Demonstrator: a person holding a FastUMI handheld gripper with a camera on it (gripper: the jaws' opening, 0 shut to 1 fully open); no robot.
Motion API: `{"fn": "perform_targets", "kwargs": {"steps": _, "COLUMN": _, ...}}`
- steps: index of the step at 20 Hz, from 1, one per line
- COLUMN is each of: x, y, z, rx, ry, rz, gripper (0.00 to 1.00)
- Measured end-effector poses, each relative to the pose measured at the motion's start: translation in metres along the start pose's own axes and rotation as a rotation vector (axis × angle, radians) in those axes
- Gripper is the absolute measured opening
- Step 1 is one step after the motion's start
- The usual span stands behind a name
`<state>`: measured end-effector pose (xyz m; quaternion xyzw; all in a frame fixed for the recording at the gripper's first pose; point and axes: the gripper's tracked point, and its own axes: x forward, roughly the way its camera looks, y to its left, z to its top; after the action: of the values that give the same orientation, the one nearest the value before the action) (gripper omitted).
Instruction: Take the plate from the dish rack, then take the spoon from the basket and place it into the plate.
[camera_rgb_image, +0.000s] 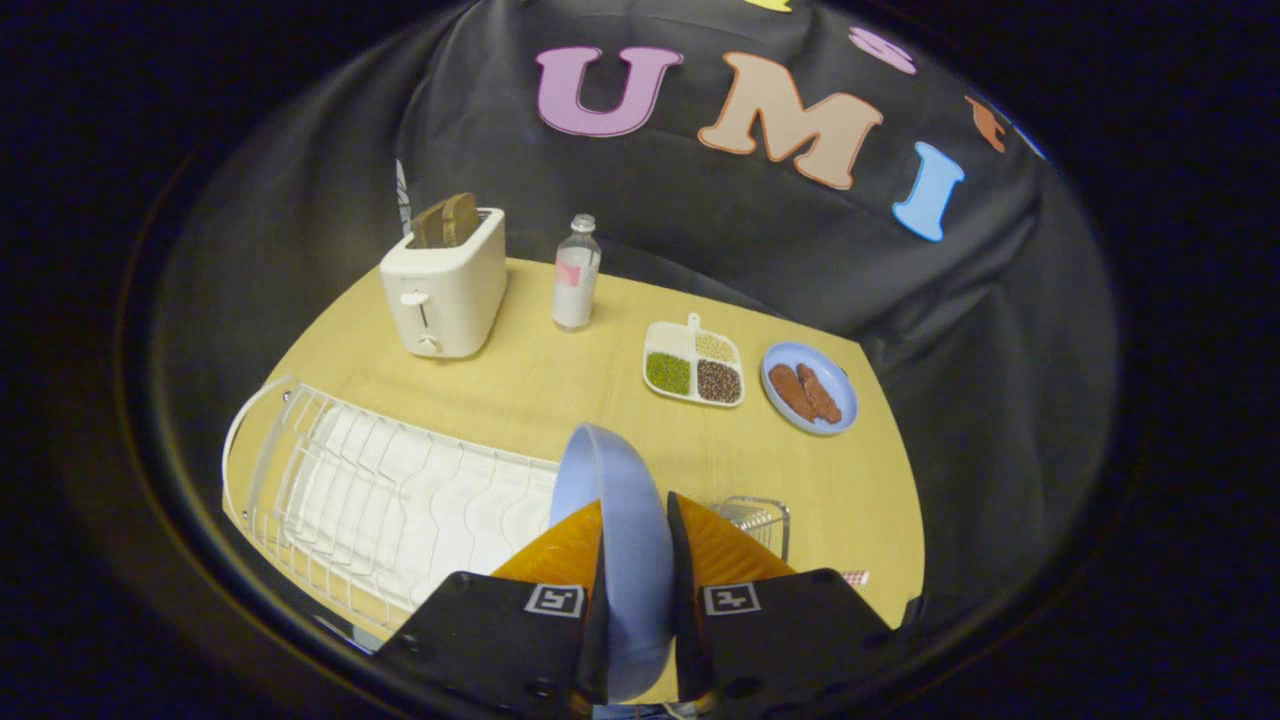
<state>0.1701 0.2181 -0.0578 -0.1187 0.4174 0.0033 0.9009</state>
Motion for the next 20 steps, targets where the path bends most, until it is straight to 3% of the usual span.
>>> {"fn": "perform_targets", "kwargs": {"steps": 7, "x": -0.009, "y": -0.007, "z": -0.002, "rx": -0.085, "ry": 0.093, "rz": -0.123, "gripper": 0.29}}
{"fn": "perform_targets", "kwargs": {"steps": 9, "x": -0.024, "y": 0.001, "z": 0.003, "rx": -0.088, "ry": 0.087, "rz": -0.107, "gripper": 0.28}}
{"fn": "perform_targets", "kwargs": {"steps": 15, "x": -0.048, "y": 0.019, "z": 0.007, "rx": 0.013, "ry": 0.061, "rz": 0.068, "gripper": 0.28}}
{"fn": "perform_targets", "kwargs": {"steps": 20, "x": -0.085, "y": 0.017, "z": 0.002, "rx": 0.199, "ry": 0.011, "rz": 0.342, "gripper": 0.28}}
